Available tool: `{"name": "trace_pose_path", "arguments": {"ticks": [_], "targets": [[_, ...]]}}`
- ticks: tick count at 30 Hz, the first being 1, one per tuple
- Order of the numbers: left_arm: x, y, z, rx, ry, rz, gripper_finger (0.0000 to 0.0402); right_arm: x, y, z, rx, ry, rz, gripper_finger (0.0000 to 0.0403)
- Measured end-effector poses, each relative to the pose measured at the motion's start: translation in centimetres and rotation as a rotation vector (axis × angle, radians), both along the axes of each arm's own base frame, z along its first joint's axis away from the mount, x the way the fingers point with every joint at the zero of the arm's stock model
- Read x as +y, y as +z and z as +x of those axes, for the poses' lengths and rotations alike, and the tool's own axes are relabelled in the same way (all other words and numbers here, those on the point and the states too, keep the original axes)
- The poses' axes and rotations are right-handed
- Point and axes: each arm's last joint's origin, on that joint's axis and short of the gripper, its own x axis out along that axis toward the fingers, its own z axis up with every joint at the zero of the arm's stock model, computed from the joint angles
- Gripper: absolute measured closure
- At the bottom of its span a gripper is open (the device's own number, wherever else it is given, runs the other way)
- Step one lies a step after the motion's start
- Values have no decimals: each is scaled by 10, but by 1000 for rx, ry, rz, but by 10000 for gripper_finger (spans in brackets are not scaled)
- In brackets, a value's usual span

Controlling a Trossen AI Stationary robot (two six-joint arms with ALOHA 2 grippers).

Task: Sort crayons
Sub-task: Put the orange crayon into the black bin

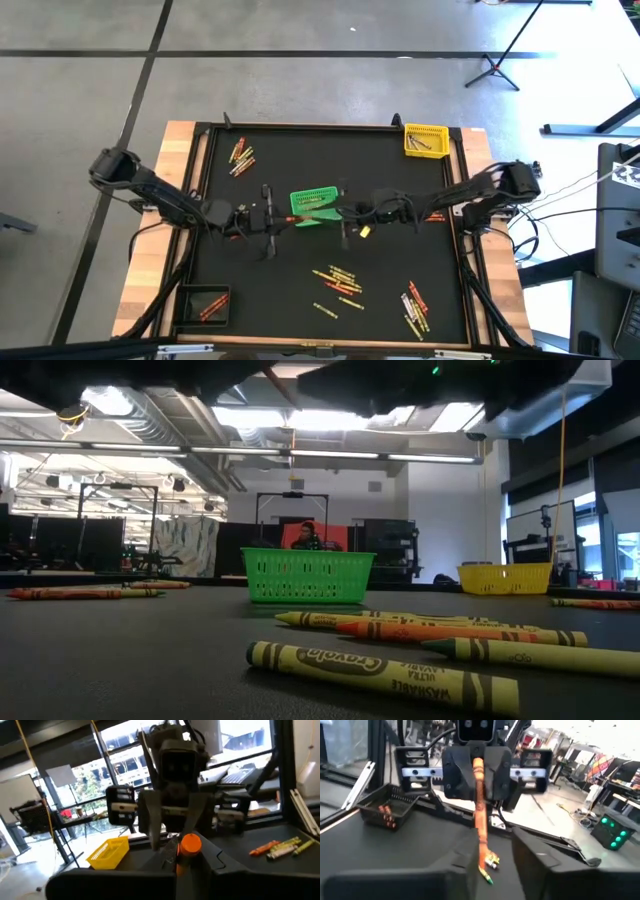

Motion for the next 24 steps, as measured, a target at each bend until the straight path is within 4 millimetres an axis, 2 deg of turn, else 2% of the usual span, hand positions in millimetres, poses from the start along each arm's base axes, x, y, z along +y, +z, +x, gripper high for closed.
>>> {"name": "trace_pose_path", "arguments": {"ticks": [6,8,12,15,18,21,24], "targets": [[-22,14,-4,168,27,75,389,14,20,-28,132,55,-34,217],[-31,21,-4,272,28,89,389,17,24,-35,152,69,-34,209],[-48,42,-8,521,-5,41,389,21,22,-40,205,83,-40,206],[-57,55,-16,701,-58,-76,389,20,21,-40,217,80,-40,206],[-65,64,-28,870,-141,-266,389,18,19,-40,230,63,-45,206],[-78,57,-44,1043,-190,-501,389,19,19,-40,230,52,-47,206],[-93,42,-64,1182,-151,-710,389,19,19,-40,239,54,-49,206]]}}
